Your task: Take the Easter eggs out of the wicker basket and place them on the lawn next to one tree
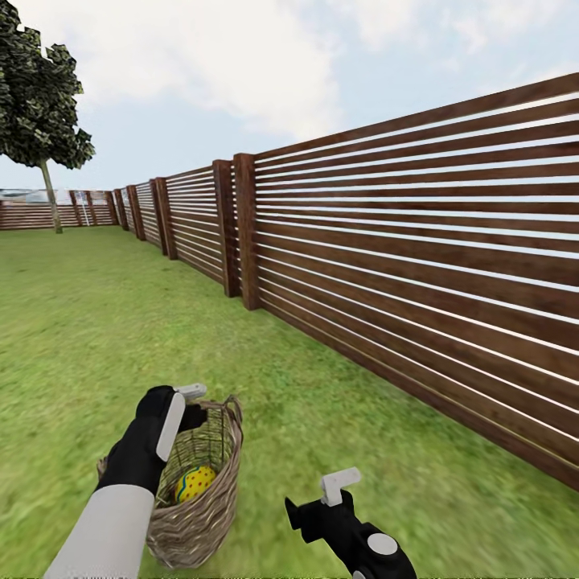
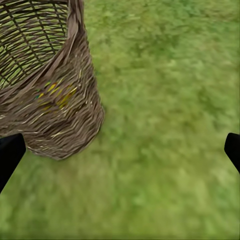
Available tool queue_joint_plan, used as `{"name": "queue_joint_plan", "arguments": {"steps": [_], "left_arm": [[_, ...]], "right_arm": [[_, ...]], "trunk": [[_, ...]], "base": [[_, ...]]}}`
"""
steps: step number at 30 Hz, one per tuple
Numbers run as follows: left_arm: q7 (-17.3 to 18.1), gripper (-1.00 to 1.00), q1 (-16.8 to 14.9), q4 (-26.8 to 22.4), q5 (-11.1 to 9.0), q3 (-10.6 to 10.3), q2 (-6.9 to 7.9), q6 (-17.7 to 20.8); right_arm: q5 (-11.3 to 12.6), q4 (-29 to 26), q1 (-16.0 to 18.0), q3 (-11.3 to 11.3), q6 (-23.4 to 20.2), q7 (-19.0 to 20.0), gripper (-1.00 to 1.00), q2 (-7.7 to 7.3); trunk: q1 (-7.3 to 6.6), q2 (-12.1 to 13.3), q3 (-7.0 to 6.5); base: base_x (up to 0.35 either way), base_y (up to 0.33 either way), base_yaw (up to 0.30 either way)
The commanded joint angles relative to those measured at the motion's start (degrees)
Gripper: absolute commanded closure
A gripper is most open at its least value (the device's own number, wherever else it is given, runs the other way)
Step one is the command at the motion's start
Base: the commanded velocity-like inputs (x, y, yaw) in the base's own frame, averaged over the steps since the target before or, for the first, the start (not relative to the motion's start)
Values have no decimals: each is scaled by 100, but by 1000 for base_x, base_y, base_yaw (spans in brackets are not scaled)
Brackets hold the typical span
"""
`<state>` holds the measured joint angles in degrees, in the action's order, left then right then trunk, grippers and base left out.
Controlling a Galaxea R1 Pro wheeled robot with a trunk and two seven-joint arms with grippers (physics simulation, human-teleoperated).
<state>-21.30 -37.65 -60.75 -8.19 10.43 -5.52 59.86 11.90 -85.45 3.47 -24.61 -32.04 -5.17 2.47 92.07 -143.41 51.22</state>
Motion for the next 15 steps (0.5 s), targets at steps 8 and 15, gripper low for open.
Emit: {"name": "queue_joint_plan", "arguments": {"steps": [8, 15], "left_arm": [[-49, -100, -39, 51, -60, 13, 2, 14], [-49, -100, -43, 58, -58, 12, 3, 14]], "right_arm": [[58, -7, 4, -9, -22, -54, -100, -1], [58, -4, 4, -9, -22, -54, -100, -1]], "trunk": [[-1, -3, 81], [-1, -3, 147]], "base": [[48, 15, 0], [102, 28, 0]]}}
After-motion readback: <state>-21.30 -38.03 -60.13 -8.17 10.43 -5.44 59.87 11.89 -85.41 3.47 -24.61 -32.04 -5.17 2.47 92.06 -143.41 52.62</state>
